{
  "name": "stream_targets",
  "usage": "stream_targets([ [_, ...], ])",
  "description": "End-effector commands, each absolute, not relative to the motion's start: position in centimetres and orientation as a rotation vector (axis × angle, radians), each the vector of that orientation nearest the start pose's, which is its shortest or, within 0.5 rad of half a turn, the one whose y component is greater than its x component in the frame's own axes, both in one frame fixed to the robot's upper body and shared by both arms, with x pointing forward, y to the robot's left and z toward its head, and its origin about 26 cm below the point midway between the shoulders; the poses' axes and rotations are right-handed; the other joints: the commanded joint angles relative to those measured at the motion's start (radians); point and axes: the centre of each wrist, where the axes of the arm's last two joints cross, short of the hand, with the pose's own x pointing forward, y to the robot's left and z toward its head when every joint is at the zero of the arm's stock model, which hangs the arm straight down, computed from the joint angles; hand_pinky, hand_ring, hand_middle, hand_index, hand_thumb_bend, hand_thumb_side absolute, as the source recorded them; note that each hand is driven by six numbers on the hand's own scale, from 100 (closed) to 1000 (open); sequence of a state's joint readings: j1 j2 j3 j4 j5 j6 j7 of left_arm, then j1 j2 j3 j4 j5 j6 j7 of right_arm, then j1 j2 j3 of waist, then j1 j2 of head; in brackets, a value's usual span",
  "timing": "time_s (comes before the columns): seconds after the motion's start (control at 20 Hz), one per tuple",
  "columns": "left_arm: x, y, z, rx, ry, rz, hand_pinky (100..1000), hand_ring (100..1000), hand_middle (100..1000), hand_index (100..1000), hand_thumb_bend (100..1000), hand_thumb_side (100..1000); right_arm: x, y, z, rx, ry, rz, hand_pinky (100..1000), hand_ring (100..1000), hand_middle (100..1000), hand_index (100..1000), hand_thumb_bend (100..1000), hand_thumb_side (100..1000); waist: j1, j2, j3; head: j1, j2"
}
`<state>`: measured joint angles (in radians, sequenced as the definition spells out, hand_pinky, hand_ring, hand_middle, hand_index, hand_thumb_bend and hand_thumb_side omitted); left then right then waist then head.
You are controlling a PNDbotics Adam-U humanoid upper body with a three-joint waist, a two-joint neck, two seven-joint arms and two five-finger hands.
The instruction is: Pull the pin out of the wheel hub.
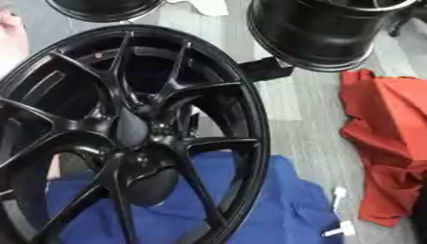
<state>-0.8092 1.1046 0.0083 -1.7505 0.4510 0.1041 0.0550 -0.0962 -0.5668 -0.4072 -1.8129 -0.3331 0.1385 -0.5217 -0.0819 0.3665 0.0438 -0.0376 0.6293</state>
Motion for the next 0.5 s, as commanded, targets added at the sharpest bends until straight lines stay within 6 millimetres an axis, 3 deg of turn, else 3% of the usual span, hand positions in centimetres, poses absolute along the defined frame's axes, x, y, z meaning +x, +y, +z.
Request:
stream_targets([
  [0.05,28.68,34.50,43.72,0.428,-2.474,-0.580,597,460,351,552,100,559,26.43,-43.30,19.89,-0.779,-1.923,-0.500,485,453,551,664,100,474,0.004,-0.028,-0.001,0.000,-0.014],
  [0.5,28.51,34.19,43.57,0.389,-2.496,-0.569,590,451,339,543,100,565,26.42,-43.21,20.06,-0.783,-1.930,-0.489,486,453,551,664,100,472,0.003,-0.031,-0.004,0.002,-0.013],
])
